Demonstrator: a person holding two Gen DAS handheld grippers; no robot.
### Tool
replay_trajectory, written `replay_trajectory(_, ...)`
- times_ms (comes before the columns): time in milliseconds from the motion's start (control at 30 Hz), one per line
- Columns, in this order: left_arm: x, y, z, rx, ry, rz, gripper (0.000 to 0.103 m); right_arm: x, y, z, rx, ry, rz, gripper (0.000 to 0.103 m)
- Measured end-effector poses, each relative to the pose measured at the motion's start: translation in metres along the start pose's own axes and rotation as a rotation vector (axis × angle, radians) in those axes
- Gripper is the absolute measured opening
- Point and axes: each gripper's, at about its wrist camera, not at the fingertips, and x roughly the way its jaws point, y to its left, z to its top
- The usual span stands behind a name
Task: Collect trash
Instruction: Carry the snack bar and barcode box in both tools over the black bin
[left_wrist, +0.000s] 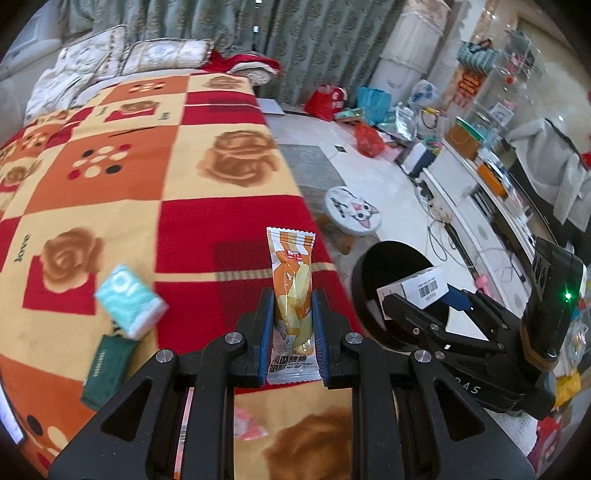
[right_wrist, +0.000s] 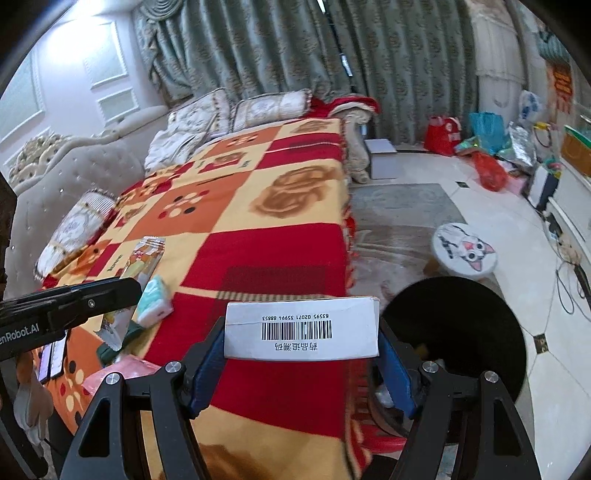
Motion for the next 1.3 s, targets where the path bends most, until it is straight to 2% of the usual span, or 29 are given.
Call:
replay_trajectory(467,0.039,-0.064,0.005,0.062,0.058,-0.071,0.018,-0.016,-0.069,-0.012,0.114,-0.006,-0.088,0.073)
replay_trajectory(1067,0.095,-0.102,0.003,0.073,0.148,-0.13,0.018,-0.005,-0.126,-0.031,0.218,0.046,-0.142,0.073)
replay_trajectory(1300,0.107,-0.11,0.008,0.067,0.155,-0.149,0.018,-0.003,-0.141,-0.034,0.241,0.059,-0.155,0.073)
